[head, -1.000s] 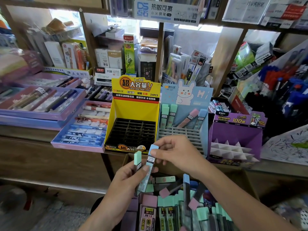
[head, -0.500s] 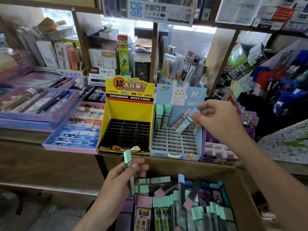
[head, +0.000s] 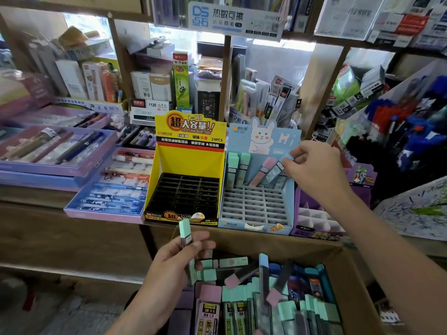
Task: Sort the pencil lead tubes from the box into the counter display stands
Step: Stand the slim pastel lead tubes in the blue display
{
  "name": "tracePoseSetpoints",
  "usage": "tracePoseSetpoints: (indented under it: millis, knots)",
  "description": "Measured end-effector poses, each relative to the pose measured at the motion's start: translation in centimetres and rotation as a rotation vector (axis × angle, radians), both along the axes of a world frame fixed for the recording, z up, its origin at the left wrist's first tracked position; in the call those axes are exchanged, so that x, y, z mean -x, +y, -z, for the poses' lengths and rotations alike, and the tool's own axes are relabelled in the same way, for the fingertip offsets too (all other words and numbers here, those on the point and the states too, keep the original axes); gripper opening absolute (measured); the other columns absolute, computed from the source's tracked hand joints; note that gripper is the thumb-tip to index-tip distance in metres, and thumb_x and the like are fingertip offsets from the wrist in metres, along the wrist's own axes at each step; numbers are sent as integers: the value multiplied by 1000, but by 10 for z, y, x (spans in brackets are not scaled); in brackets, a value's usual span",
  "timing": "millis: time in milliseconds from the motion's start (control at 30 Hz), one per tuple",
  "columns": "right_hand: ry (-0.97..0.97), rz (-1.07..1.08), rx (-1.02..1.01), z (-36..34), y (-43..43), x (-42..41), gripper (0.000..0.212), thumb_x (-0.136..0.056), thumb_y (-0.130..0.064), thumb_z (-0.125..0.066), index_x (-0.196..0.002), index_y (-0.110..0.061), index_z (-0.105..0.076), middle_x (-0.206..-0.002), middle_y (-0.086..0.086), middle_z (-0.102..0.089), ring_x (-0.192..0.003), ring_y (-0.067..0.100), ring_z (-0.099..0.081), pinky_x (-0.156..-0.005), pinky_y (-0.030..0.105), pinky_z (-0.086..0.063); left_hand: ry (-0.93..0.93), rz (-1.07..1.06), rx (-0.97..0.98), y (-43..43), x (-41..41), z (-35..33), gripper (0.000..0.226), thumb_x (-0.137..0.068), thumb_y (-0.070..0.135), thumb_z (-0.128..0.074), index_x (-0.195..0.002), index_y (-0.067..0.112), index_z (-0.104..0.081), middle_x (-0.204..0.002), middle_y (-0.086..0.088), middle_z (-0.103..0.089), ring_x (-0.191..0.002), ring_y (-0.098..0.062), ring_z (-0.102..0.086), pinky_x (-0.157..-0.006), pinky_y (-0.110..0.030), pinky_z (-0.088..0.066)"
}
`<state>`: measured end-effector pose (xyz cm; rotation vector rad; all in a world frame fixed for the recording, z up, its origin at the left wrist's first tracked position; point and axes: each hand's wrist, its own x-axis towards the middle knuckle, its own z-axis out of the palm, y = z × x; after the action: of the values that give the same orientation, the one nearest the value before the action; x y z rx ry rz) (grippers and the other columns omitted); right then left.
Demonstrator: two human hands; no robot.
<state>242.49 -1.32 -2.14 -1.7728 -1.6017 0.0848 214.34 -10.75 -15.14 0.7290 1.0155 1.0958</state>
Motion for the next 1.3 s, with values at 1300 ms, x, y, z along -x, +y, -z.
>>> tracePoseSetpoints:
  millis: [1300]
  knots:
    - [-389,-80,225,-3,23,13,22,-101,-12,-58,-110,-2,-76,-104,23,-74,-105,40,-65,-91,46,-55,-23,-29,17,-2,-3,-5,21,-95,3,-60,-107,4,-77,-103,-23,-77,-85,-23,-66,-71,-34,-44]
